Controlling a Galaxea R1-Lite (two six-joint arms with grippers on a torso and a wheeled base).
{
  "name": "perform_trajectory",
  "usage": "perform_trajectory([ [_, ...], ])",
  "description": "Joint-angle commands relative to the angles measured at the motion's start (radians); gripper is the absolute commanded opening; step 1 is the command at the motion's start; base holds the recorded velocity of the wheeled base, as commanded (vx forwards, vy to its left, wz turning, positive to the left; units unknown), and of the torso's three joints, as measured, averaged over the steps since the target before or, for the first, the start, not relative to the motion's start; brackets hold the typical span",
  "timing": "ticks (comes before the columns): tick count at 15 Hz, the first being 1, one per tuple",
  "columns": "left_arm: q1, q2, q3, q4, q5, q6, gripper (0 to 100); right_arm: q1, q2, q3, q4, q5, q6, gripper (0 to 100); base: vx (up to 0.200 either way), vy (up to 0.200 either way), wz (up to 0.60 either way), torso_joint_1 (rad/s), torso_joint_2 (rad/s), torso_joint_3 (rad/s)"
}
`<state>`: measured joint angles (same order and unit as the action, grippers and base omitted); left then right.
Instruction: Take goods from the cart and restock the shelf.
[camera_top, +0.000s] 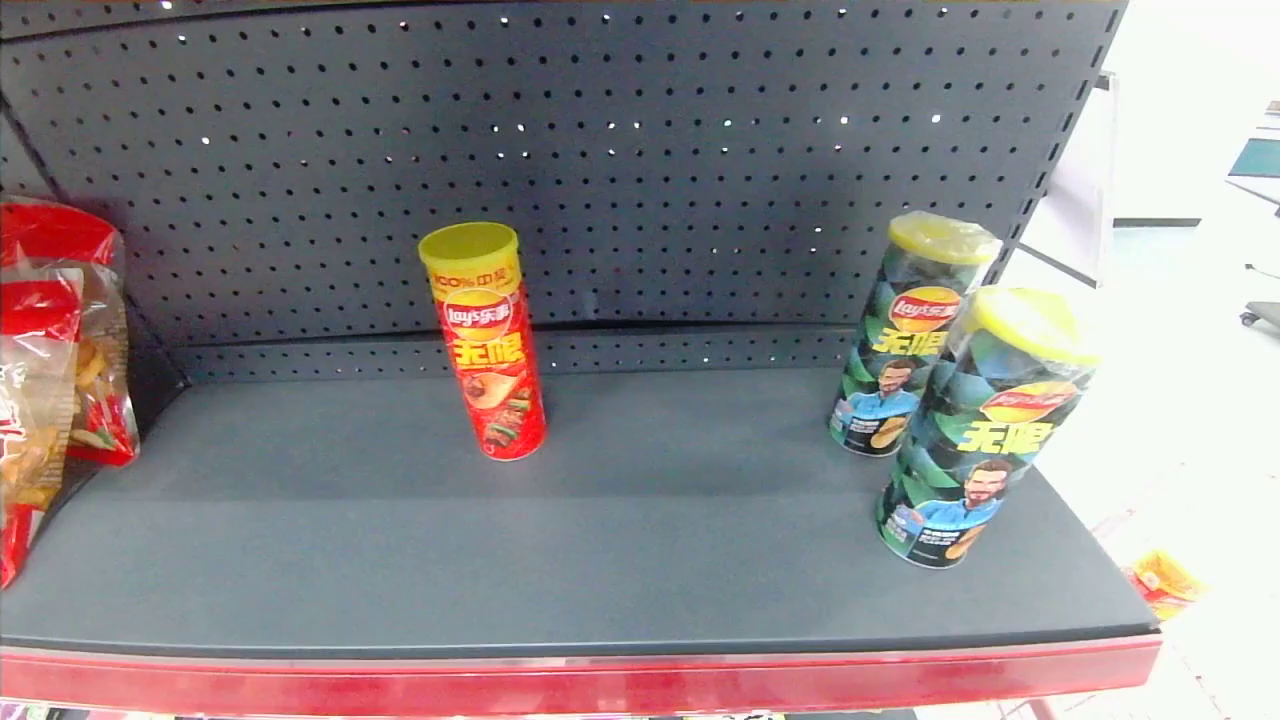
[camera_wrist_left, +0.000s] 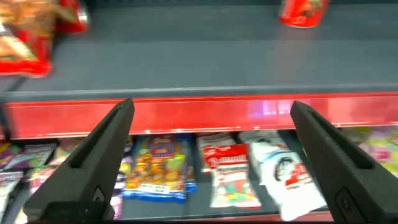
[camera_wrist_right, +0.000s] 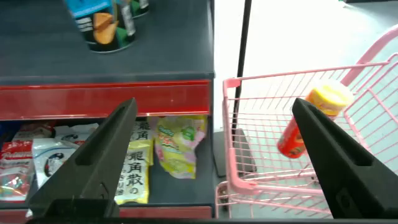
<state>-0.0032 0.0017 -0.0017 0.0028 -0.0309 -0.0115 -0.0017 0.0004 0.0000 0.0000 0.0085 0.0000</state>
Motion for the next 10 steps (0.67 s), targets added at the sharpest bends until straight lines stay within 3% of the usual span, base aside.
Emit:
perform_trajectory([
  [1, 0.000, 0.001, 0.000, 0.000, 0.000, -0.001, 100, 0.000, 0.000, 0.000, 0.000, 0.001, 0.000, 100, 0.000, -0.200, 0.00, 0.007, 0.00, -0.002],
  [10, 0.000, 0.001, 0.000, 0.000, 0.000, -0.001, 100, 0.000, 0.000, 0.000, 0.000, 0.001, 0.000, 100, 0.000, -0.200, 0.00, 0.002, 0.00, 0.001],
])
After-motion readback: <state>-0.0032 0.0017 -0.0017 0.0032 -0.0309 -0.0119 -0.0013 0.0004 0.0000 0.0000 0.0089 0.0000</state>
